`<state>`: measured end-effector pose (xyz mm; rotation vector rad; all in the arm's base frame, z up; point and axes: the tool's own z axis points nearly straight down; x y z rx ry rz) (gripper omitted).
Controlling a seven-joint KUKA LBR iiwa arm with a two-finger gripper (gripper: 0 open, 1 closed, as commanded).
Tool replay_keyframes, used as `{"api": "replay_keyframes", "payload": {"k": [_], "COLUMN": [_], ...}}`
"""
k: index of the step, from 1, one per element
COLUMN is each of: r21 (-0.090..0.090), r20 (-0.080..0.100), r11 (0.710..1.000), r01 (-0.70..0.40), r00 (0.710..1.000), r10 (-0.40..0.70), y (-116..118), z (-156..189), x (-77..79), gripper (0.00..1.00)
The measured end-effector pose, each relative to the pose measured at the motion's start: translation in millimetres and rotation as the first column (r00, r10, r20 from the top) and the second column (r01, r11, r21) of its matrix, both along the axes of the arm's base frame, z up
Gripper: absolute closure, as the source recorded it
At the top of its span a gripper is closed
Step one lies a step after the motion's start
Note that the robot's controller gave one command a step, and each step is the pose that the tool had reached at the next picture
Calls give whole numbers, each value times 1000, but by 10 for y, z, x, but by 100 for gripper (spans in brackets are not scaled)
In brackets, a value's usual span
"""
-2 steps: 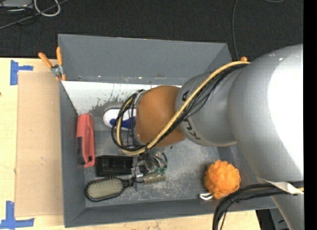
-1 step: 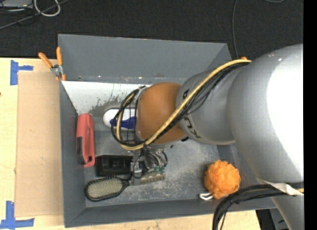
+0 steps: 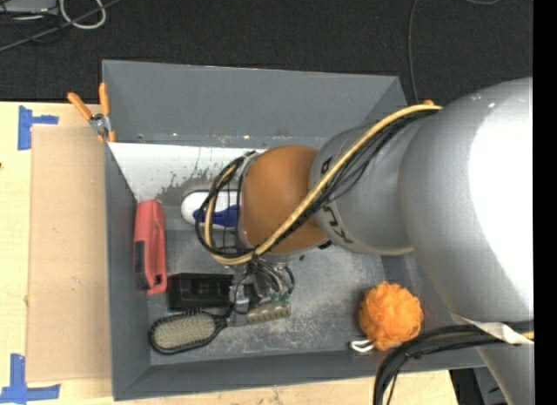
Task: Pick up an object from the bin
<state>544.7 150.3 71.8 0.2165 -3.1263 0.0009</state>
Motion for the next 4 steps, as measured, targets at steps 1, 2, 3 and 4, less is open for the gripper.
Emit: {"api": "replay_keyframes", "payload": {"k": [1, 2, 3, 4], "r21": [0, 0, -1, 0], "r20": [2, 1, -3, -1], "r11": [1000, 1000, 1000, 1000], "r01": [2, 2, 4, 5], "r00": [1000, 1000, 1000, 1000], "r10": [-2, -2, -4, -5], "y": [-2, -5, -9, -7], "z": [48, 122, 341, 527], "x": [2, -5, -18, -10], "gripper": [100, 100, 100, 100]}}
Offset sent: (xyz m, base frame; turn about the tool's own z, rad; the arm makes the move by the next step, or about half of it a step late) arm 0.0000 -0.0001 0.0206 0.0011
